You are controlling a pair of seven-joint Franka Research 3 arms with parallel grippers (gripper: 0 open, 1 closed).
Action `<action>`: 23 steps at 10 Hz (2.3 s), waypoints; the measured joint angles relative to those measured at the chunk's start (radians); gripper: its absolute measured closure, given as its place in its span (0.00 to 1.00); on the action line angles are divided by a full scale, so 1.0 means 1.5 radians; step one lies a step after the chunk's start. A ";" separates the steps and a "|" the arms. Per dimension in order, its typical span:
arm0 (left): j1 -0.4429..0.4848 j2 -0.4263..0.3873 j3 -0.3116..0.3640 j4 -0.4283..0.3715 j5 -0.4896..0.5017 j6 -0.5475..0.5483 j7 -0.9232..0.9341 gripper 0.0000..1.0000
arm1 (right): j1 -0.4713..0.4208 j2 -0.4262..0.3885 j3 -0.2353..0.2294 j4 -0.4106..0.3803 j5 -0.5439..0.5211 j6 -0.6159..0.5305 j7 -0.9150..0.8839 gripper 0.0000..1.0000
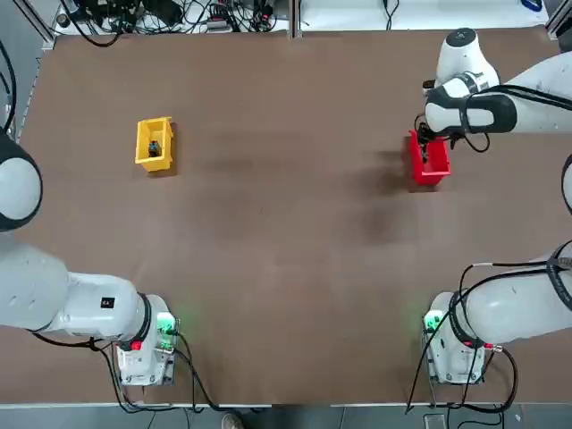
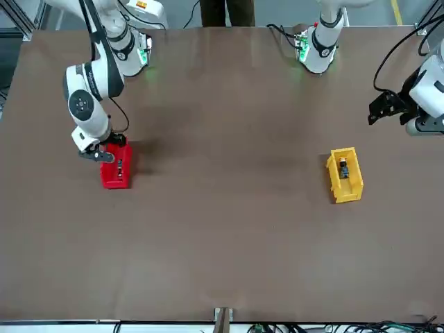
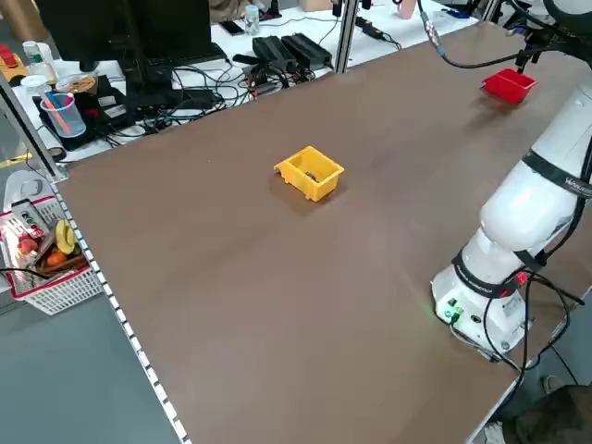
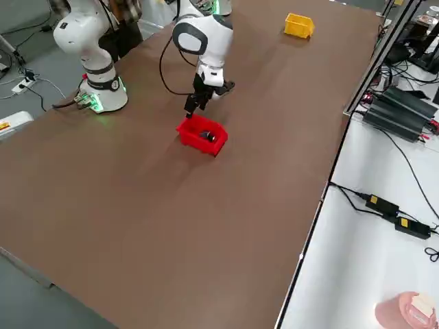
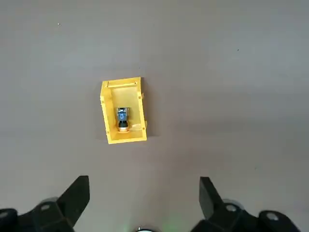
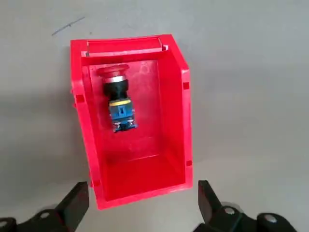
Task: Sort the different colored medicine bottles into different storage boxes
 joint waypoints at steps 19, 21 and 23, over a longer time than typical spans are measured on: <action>0.001 0.000 -0.003 0.024 0.000 0.000 -0.010 0.00 | -0.076 0.015 -0.002 0.654 0.160 -0.476 -0.115 0.00; 0.001 0.000 -0.003 0.024 0.000 0.000 -0.008 0.00 | -0.076 0.018 -0.002 0.654 0.164 -0.476 -0.114 0.00; -0.001 0.000 -0.004 0.024 0.000 0.000 -0.005 0.00 | -0.076 0.019 -0.002 0.651 0.166 -0.476 -0.114 0.00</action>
